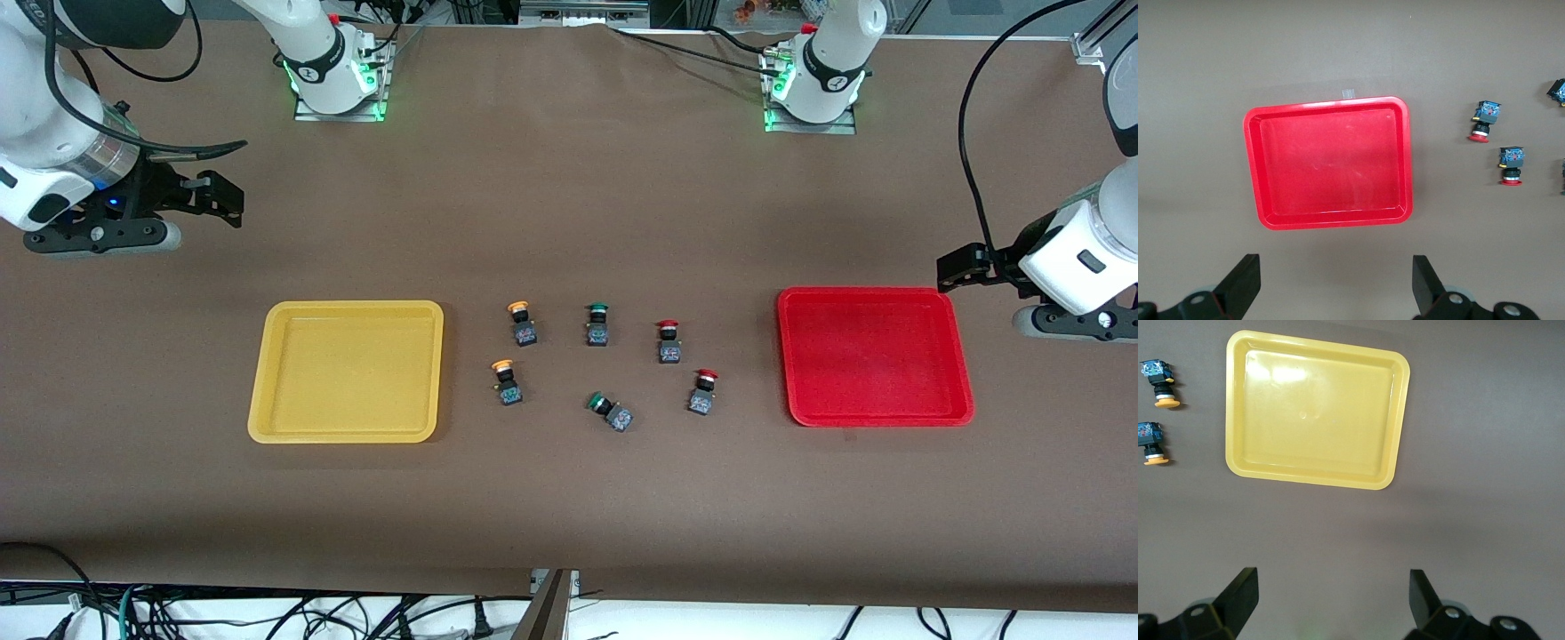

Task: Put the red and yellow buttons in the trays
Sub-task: 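Move the left gripper from the red tray toward the red-capped buttons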

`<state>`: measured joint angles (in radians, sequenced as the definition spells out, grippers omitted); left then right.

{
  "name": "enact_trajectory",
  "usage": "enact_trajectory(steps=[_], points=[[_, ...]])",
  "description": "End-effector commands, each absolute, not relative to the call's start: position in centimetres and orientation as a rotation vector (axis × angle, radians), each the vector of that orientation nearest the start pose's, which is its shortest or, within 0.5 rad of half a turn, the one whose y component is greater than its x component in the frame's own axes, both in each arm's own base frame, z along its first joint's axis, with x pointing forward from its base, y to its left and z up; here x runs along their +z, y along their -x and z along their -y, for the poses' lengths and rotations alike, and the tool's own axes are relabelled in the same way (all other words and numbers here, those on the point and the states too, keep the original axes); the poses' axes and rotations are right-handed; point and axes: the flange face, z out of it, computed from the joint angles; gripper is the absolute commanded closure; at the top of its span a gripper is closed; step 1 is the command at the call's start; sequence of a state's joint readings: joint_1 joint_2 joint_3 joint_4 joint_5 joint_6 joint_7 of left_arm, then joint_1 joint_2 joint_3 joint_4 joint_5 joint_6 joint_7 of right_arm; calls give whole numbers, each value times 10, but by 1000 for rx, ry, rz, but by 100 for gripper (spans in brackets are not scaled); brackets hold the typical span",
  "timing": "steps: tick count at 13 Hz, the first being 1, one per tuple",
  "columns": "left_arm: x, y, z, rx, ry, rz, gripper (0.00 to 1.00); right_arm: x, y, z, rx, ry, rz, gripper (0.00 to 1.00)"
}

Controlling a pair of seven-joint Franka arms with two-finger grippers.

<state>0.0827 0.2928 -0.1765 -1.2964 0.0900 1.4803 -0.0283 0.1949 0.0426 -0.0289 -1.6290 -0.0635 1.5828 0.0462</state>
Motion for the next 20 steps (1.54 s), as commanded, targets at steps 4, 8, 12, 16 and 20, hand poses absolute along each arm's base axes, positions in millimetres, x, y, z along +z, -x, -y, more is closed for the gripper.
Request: enact_trajectory(steps=[4,8,12,16,20], points=[[595,-628,41,136,3109,-112,0,580,-560,-87,111,3193,193,0],[593,-630,47,139,3113,-132,0,581,-561,-87,101,3190,185,0],[574,-631,87,177,3094,-207,0,582,-560,-88,99,3192,178,0],[532,-638,170,195,3105,-115,0,582,-560,-89,99,3191,180,0],[453,-646,255,222,3104,-267,0,582,-560,-88,99,3189,175,0]])
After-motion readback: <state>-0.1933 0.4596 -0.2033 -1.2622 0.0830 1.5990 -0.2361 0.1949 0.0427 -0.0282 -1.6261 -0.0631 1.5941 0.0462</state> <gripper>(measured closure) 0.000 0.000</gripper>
